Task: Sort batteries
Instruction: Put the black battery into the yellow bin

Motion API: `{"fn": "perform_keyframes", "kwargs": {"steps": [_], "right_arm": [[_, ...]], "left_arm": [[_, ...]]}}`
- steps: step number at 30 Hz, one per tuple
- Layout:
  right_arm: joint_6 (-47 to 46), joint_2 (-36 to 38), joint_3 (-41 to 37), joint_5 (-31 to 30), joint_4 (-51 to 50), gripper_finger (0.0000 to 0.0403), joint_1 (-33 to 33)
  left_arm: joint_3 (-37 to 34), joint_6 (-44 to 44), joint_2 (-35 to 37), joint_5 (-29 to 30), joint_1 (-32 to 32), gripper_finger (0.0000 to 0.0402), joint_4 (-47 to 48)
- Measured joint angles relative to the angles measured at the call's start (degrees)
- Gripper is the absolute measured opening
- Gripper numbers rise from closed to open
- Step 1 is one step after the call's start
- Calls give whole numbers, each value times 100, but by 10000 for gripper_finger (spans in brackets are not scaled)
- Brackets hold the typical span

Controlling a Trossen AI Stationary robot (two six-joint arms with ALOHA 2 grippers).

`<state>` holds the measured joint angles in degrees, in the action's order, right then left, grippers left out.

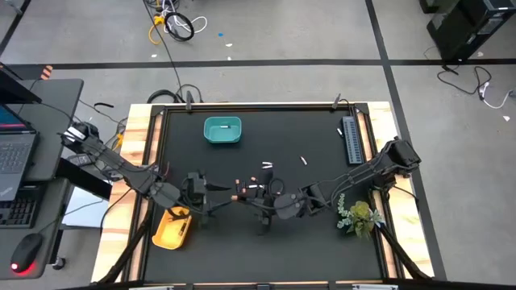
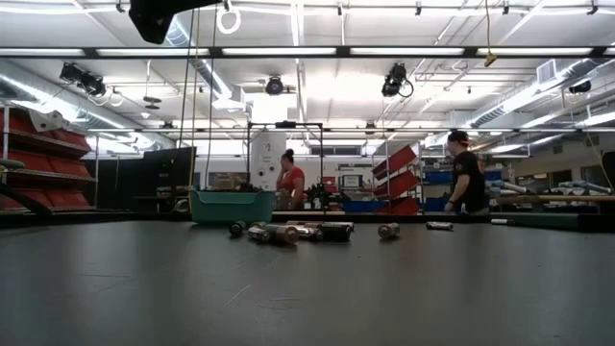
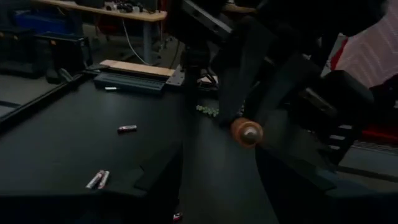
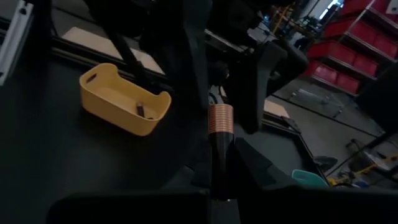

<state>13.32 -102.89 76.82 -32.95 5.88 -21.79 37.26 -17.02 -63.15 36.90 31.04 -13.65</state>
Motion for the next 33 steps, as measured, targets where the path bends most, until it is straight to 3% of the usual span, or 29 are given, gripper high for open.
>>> {"fn": "perform_keyframes", "kwargs": {"steps": [6, 13, 19, 27, 33], "right_arm": [[40, -82, 0, -189, 91, 27, 70], [81, -82, 0, 0, 171, 27, 132], [80, -82, 0, 16, 157, 27, 126], [79, -82, 0, -29, 131, 27, 134], [79, -82, 0, -73, 219, 32, 134]], "left_arm": [[0, -23, -167, -291, -146, 218, -269], [0, 22, -289, -60, -258, 212, -404], [0, 315, -284, -46, -304, 161, -761], [0, 370, -284, -293, -419, 61, -719], [2, 606, -281, -201, -417, 60, -742]]}}
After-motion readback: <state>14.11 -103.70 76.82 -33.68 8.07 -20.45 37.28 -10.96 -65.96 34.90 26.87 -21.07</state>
